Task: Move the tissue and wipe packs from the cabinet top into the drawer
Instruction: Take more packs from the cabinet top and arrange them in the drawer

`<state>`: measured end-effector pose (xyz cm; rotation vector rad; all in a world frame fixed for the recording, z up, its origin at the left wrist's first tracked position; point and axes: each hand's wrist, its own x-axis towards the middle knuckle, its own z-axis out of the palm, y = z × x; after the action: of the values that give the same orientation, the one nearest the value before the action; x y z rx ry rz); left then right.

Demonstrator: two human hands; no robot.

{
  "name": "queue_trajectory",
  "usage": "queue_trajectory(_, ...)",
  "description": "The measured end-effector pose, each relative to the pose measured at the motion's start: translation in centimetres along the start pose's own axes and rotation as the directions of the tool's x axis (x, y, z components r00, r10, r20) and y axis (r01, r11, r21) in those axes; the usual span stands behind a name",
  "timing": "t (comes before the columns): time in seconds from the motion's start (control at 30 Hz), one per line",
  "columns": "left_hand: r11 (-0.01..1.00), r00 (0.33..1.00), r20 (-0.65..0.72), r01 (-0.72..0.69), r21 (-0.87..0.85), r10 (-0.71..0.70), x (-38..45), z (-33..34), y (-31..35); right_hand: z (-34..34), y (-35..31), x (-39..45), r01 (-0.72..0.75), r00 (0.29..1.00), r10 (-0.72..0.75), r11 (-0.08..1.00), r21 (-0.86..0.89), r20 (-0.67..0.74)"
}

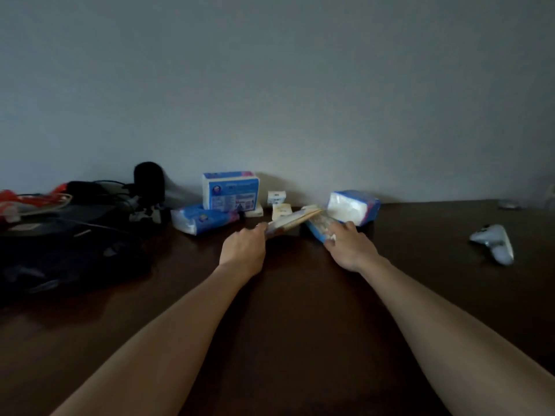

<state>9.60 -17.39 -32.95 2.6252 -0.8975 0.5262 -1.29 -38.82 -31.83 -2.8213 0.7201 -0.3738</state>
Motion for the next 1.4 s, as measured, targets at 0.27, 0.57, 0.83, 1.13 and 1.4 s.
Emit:
queue_trajectory(0.27, 0.989, 0.998, -0.038, 0.046, -0.142, -0.052, -14.7, -9.2, 0.1, -4.6, -2.1, -15.3, 0.082, 0.973, -0.047, 0.985, 0.151, -0.225)
queue_trajectory(0.57, 0.954, 0.915, -0.401, -0.081, -0.290, -0.044, -36.5, -13.9, 2.8, -3.0, -6.9, -35.9, 0.258, 0.954, -0.011, 0.533, 0.806, -0.298)
queue_trajectory(0.83, 0.958, 0.975, -0.214, -0.113, -0.263, 0.057, -55.4, -5.0, -3.2, 10.6, -3.2, -49.0, 0.032, 0.996, -0.092, 0.444, 0.896, 0.010)
queue_trajectory(1.13, 0.928, 0.922, 0.115, 0.372, -0.012, -0.369, -63.5, 4.3, -10.5, 23.8, 0.8, -51.3, -0.553, 0.741, 0.023, 0.588, 0.590, 0.671)
queue_trajectory(1.4, 0.836, 0.857, 0.112, 0.516, -0.189, -0.503, -63.9, 5.9, -11.1, 31.0, -0.4, -50.5, -0.790, 0.579, 0.238, 0.400, 0.465, 0.780)
